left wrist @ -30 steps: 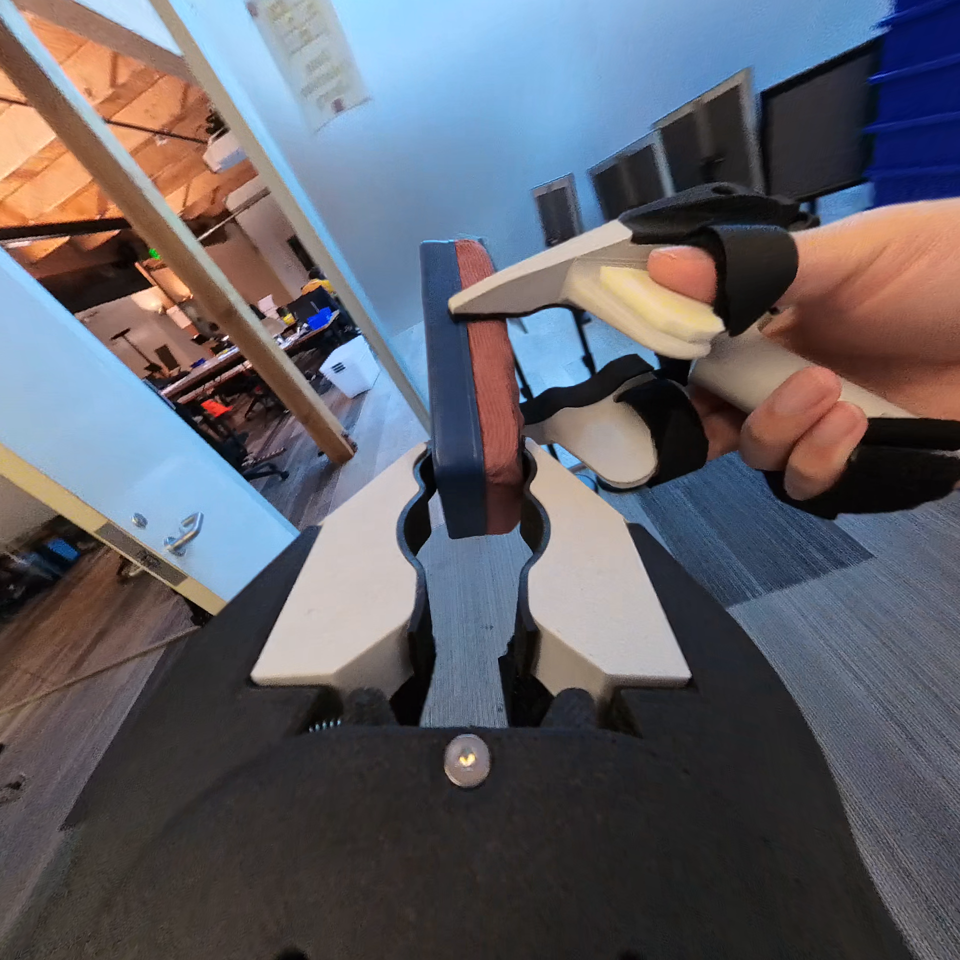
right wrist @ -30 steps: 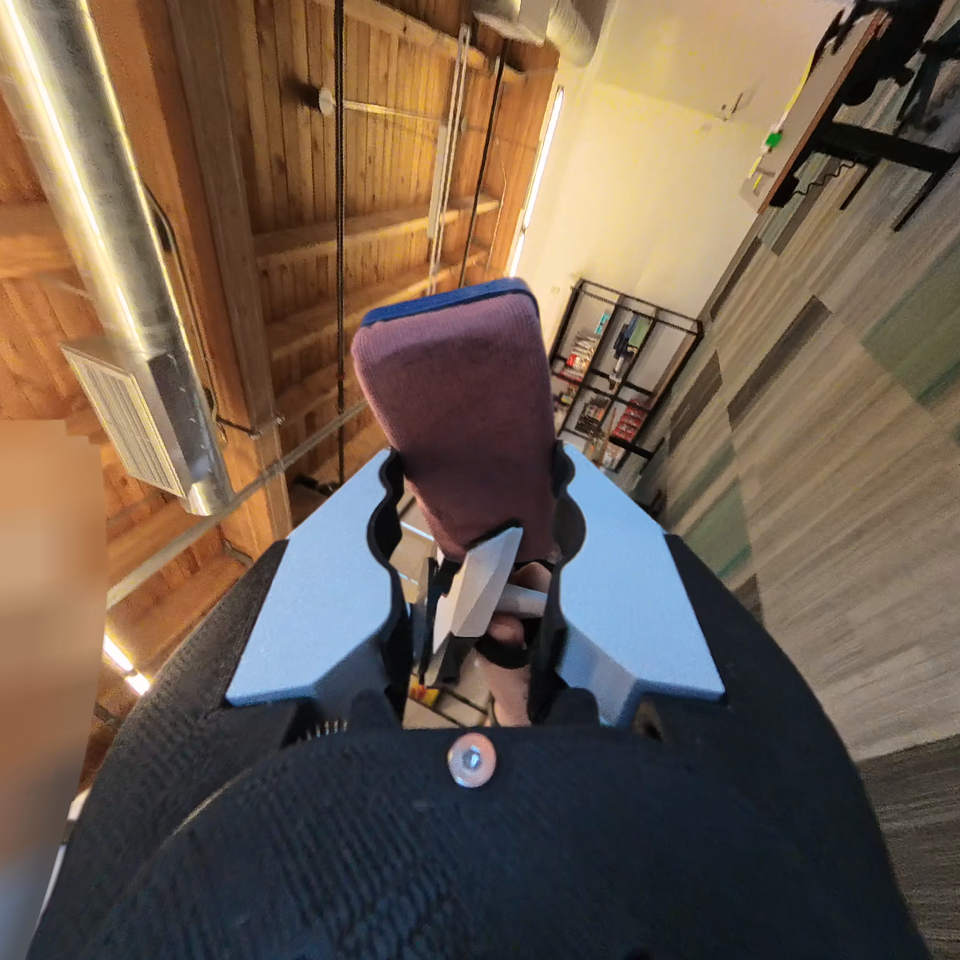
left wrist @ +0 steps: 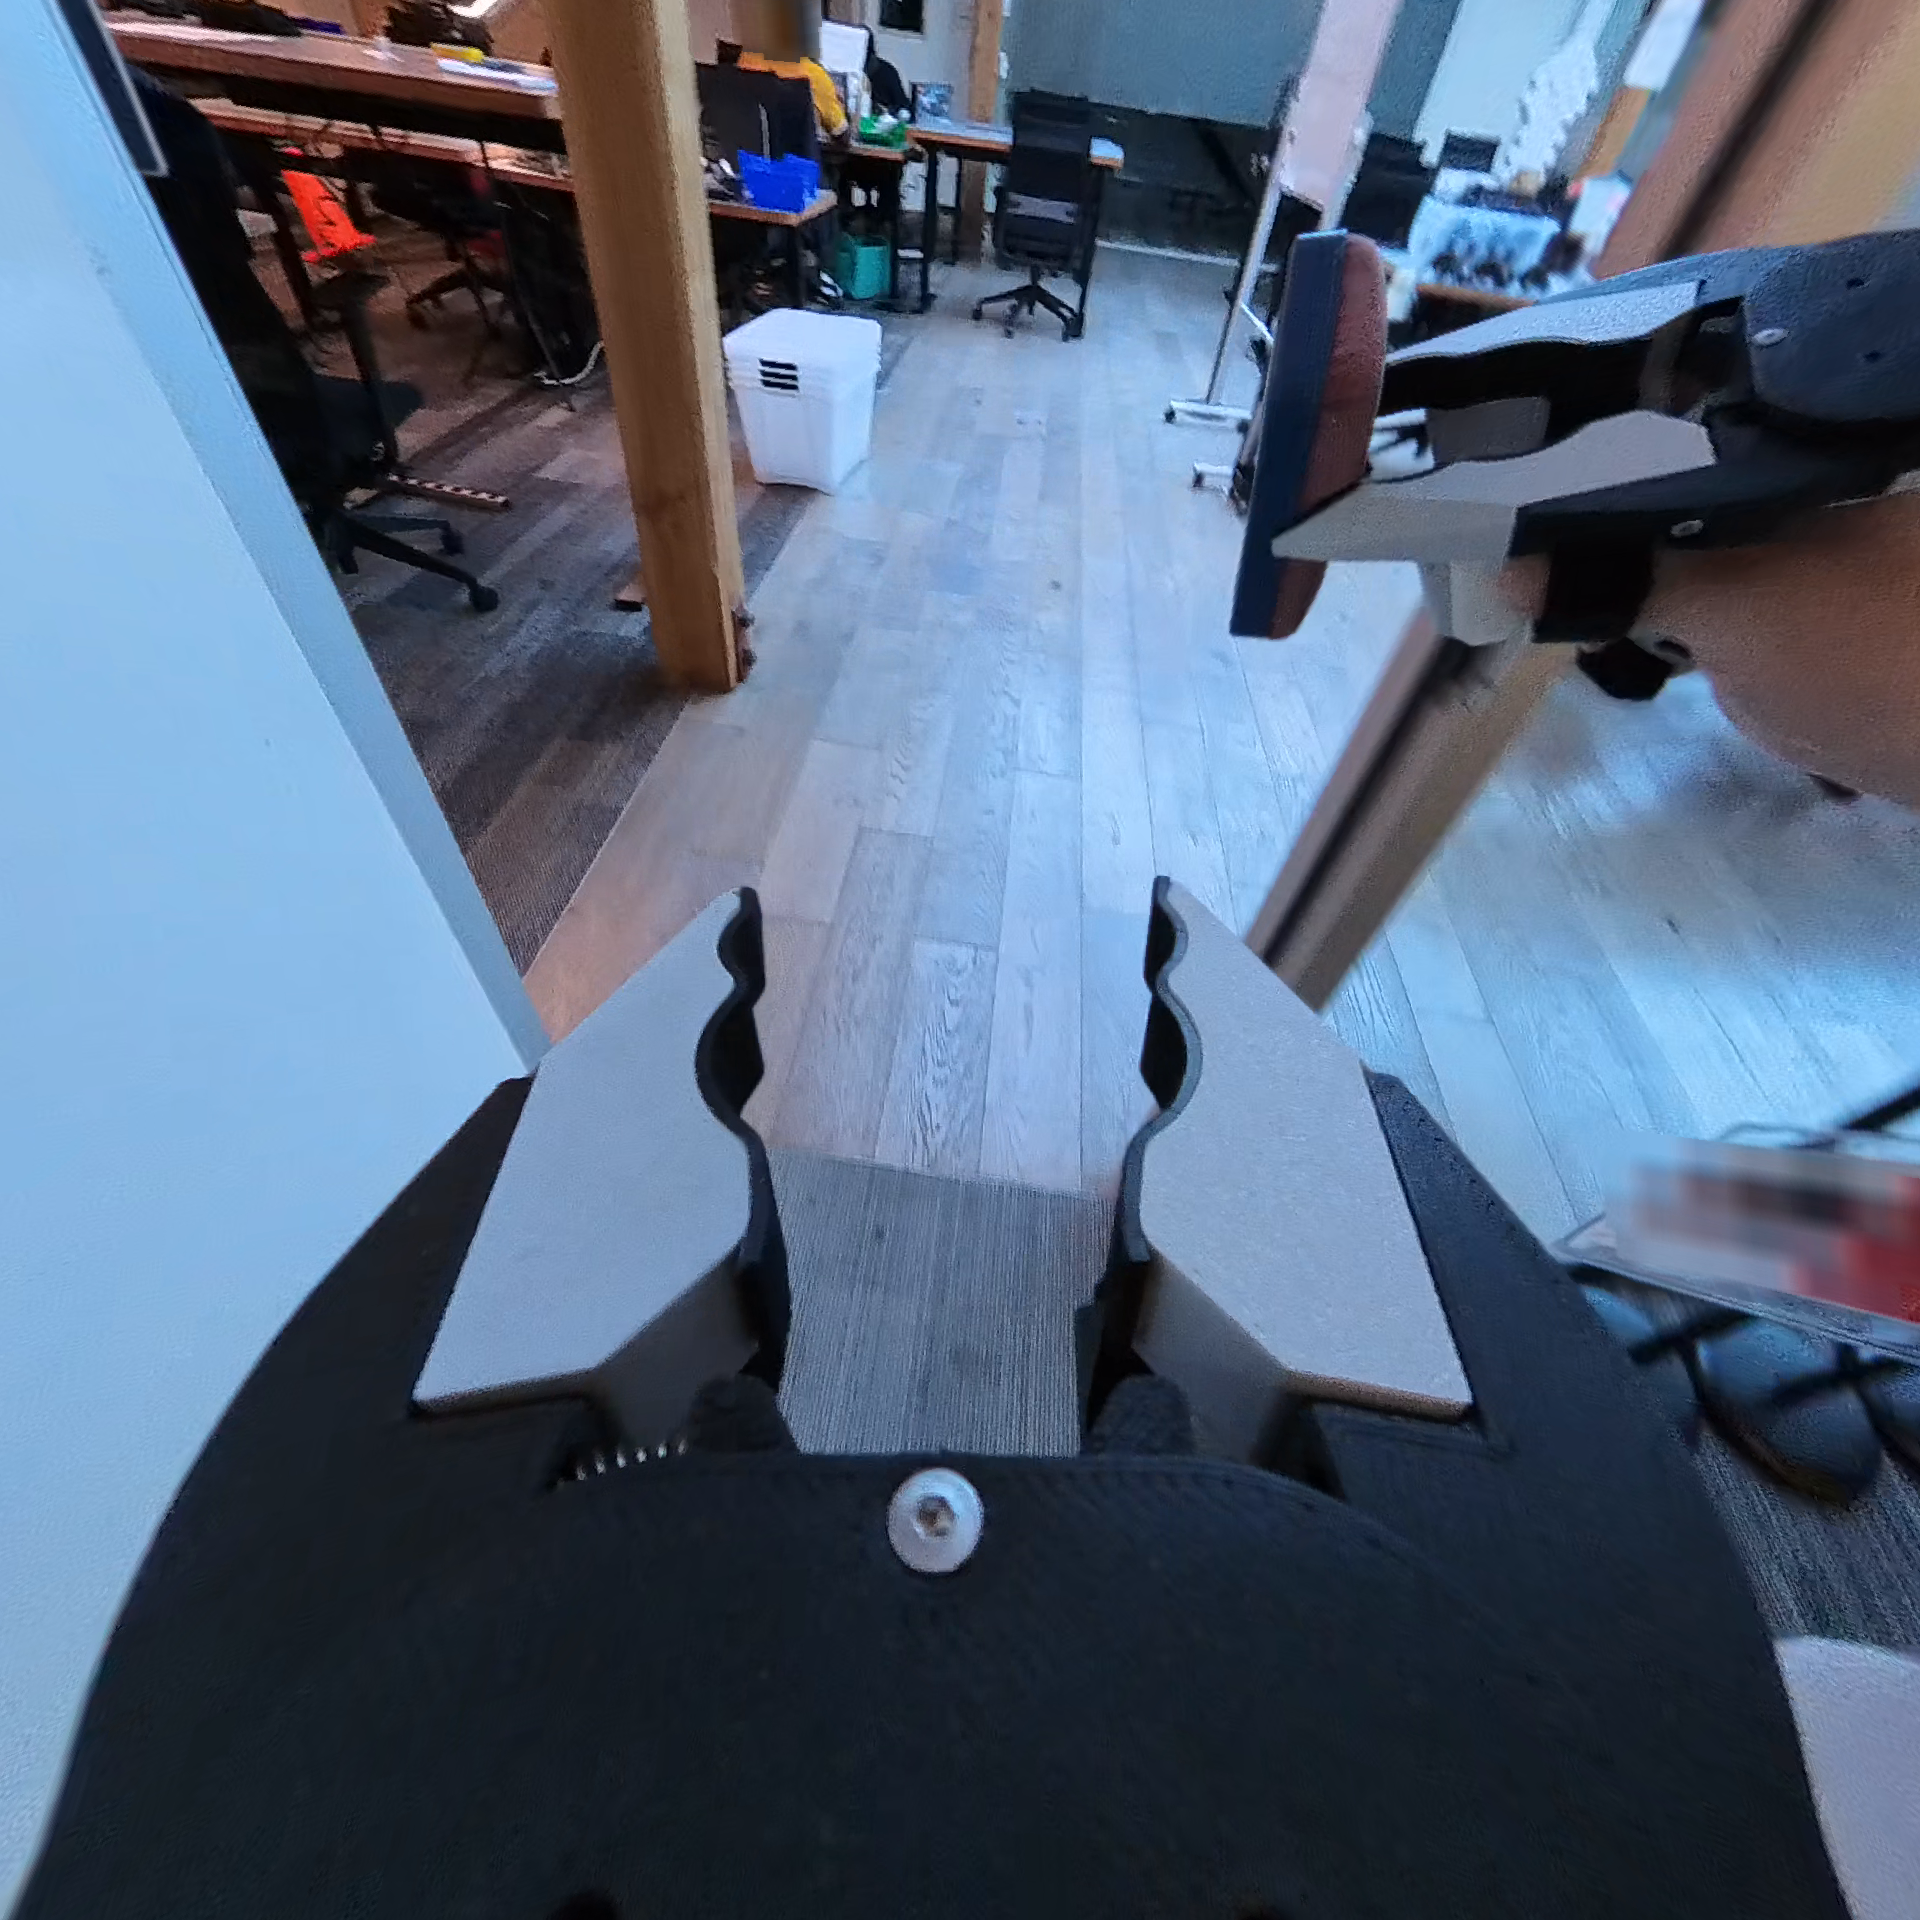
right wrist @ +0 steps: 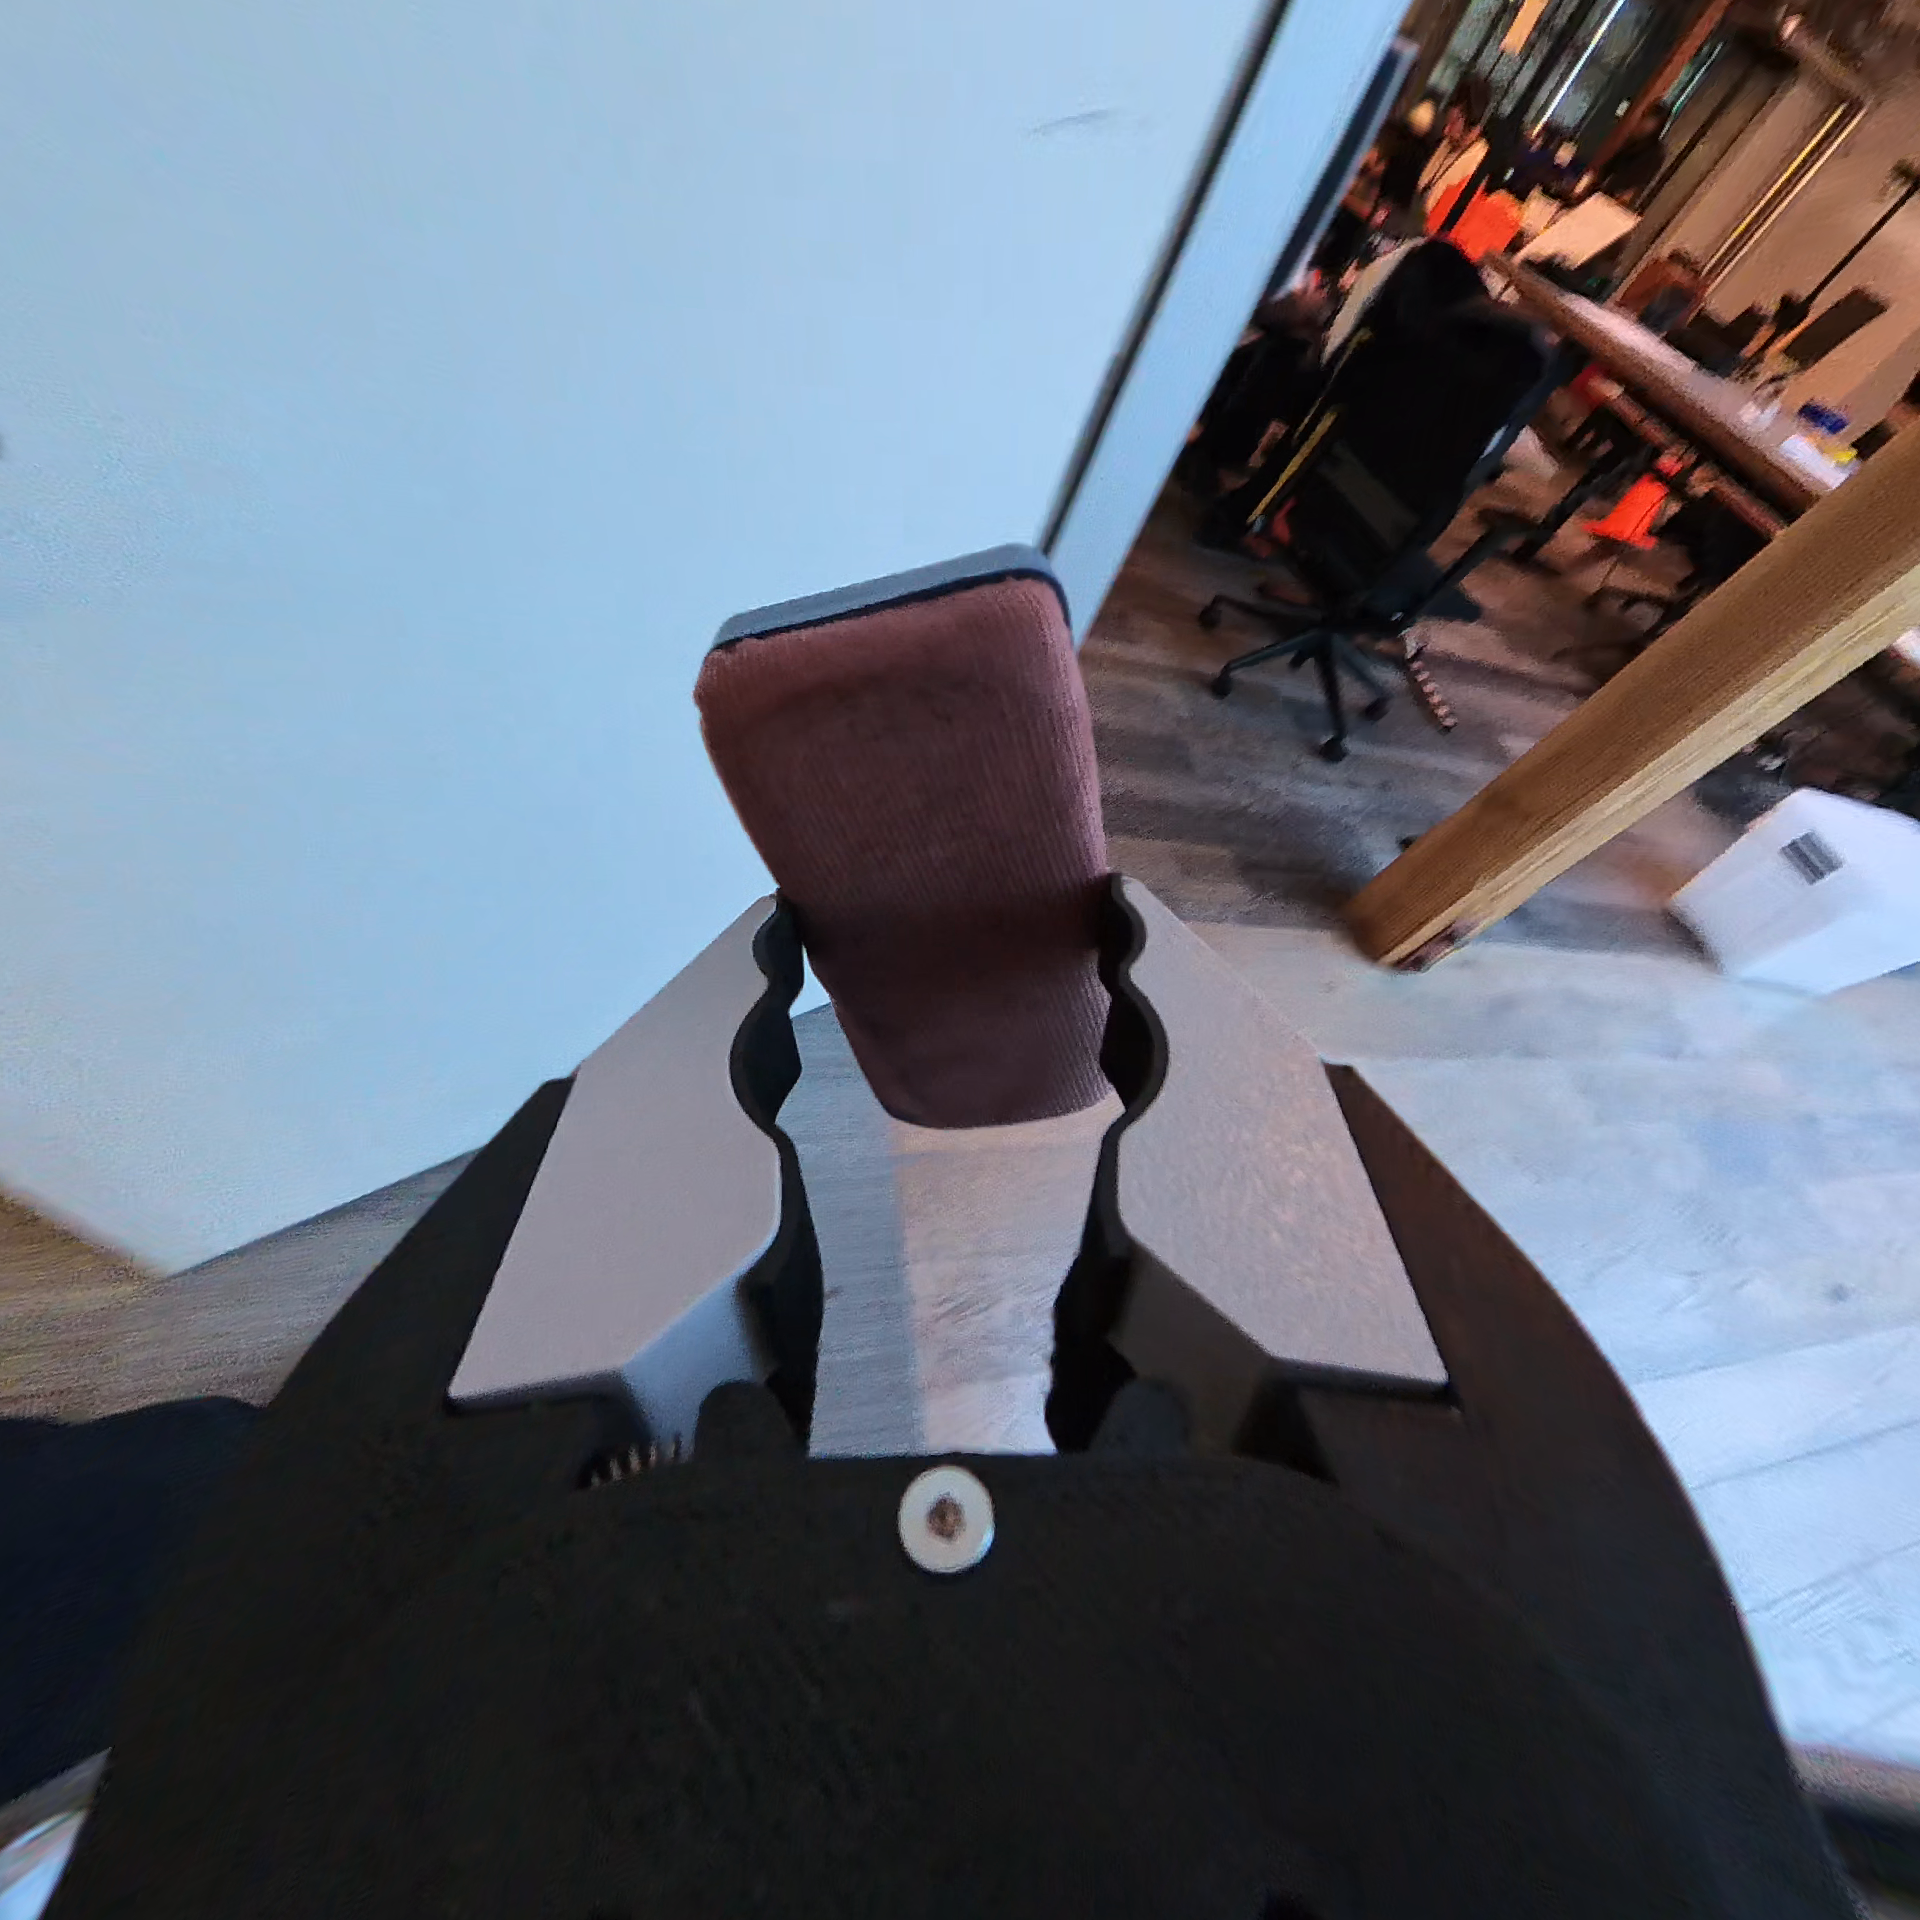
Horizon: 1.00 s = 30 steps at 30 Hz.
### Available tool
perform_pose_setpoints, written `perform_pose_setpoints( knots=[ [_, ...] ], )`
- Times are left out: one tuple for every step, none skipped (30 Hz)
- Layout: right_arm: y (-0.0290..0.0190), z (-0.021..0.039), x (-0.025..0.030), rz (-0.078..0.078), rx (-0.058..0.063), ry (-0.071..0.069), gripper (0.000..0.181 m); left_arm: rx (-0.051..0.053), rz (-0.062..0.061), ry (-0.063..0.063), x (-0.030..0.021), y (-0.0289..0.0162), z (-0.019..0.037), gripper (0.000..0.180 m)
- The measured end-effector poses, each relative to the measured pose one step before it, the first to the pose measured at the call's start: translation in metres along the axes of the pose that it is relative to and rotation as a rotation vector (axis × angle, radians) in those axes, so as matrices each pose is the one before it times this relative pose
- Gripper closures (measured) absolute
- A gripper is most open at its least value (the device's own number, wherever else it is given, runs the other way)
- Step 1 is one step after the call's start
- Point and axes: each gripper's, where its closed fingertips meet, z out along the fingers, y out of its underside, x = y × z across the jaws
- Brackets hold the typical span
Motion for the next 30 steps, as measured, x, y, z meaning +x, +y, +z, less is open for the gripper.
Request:
perform_pose_setpoints(
  knots=[
    [-0.00393,0.03011,0.04095,-0.0122,0.0098,0.0194,0.125,0.0138,-0.0206,-0.0051,-0.01795,-0.01193,0.03243,0.107],
    [-0.00057,0.02988,0.04032,0.0057,0.0141,0.0193,0.125,0.017,-0.0159,0.0051,-0.01694,-0.01105,0.03524,0.107],
    [0.00305,0.02818,0.03865,0.0166,0.0198,0.0239,0.125,0.0139,-0.0026,0.0146,-0.01632,-0.01196,0.03712,0.108],
    [0.00489,0.02616,0.03928,0.0174,0.0165,0.0381,0.125,0.0024,0.0098,0.0234,-0.01518,-0.00947,0.04105,0.108],
    [0.00888,0.02453,0.03761,0.0187,0.0128,0.0478,0.125,-0.0074,0.0194,0.0282,-0.01568,-0.0113,0.04194,0.108],
    [0.00984,0.02372,0.03577,0.0217,0.0144,0.0455,0.125,-0.004,0.0246,0.0243,-0.01657,-0.01419,0.04321,0.109],
    [0.0144,0.02347,0.03307,0.0307,-0.0009,0.0429,0.125,-0.0151,0.0126,0.0254,-0.01619,-0.01516,0.04591,0.109],
    [0.01627,0.023,0.03015,0.0456,-0.0292,0.0266,0.125,-0.0172,-0.0014,0.0415,-0.0131,-0.02116,0.04509,0.108],
    [0.01478,0.02137,0.02819,0.0298,-0.0442,0.012,0.125,-0.0064,0.0002,0.0486,-0.01006,-0.02619,0.04482,0.108],
    [0.01136,0.01861,0.03152,-0.0073,-0.043,0.0271,0.124,0.0063,0.0083,0.0447,-0.00962,-0.02996,0.04363,0.108],
    [0.00967,0.01702,0.03711,-0.0319,-0.0348,0.0572,0.125,0.0132,0.0189,0.0394,-0.00977,-0.02816,0.04401,0.108],
    [0.01067,0.018,0.03993,-0.023,-0.0308,0.0712,0.125,0.0118,0.0238,0.034,-0.01125,-0.0253,0.04443,0.108],
    [0.0121,0.02058,0.04005,0.0093,-0.0277,0.0703,0.125,0.0113,0.023,0.033,-0.01235,-0.02042,0.04498,0.108],
    [0.01195,0.02352,0.03815,0.0367,-0.0208,0.0591,0.125,0.0134,0.0187,0.0329,-0.01315,-0.01674,0.04445,0.108],
    [0.01084,0.02543,0.03687,0.0495,-0.0161,0.0505,0.125,0.0155,0.0095,0.027,-0.0148,-0.0133,0.04379,0.107],
    [0.01016,0.02824,0.03653,0.0404,-0.0129,0.0528,0.125,0.0188,-0.0008,0.019,-0.01806,-0.00858,0.04369,0.107],
    [0.00681,0.02924,0.03487,0.023,-0.0085,0.046,0.125,0.02,-0.0125,0.0098,-0.01804,-0.00688,0.04131,0.107],
    [0.00425,0.03168,0.03203,0.0152,-0.0118,0.0283,0.125,0.0137,-0.024,0.0076,-0.01761,-0.00484,0.03908,0.106],
    [-0.00122,0.03158,0.0312,0.0117,-0.0094,0.0266,0.125,0.0088,-0.0248,-0.0005,-0.01842,-0.00309,0.0372,0.106],
    [-0.00729,0.03047,0.02978,0.0009,0.004,0.0231,0.125,0.0038,-0.0218,-0.0231,-0.02023,0.00097,0.03209,0.106],
    [-0.00868,0.02875,0.02908,-0.0084,-0.0087,0.0217,0.125,-0.0062,-0.029,-0.0301,-0.0197,0.00019,0.03211,0.107],
    [-0.0105,0.02716,0.02948,-0.0062,-0.0215,0.029,0.125,-0.0122,-0.0385,-0.0044,-0.01471,-0.00082,0.0321,0.107],
    [-0.01521,0.02592,0.02956,0.0016,-0.0016,0.0366,0.125,-0.0237,-0.0312,0.0185,-0.00989,-0.00021,0.03054,0.108],
    [-0.01694,0.0264,0.02811,0.0089,0.012,0.0367,0.125,-0.0415,-0.009,0.0152,-0.01206,-0.00175,0.03029,0.107],
    [-0.01563,0.02902,0.02515,0.0142,0.0079,0.0307,0.124,-0.0375,0.0106,-0.0026,-0.01517,-0.00412,0.02843,0.106],
    [-0.01372,0.03186,0.02206,0.017,0.0023,0.0216,0.124,-0.0164,0.018,-0.0083,-0.01477,-0.00654,0.02583,0.106],
    [-0.01146,0.03407,0.01989,0.0134,0.0028,0.0148,0.124,-0.0032,0.0168,-0.0156,-0.01766,-0.00817,0.02677,0.106],
    [-0.00928,0.03578,0.0186,0.0056,0.0054,0.0137,0.124,-0.0012,0.0159,-0.0388,-0.02255,-0.00659,0.02804,0.107],
    [-0.0068,0.03618,0.01958,0.0034,0.0086,0.0255,0.124,0.0013,0.0127,-0.0445,-0.02423,-0.00536,0.03086,0.106],
    [-0.00434,0.03485,0.0196,0.0083,0.0098,0.0402,0.124,-0.0009,0.0085,-0.0258,-0.02178,-0.00398,0.03492,0.106]
  ],
)
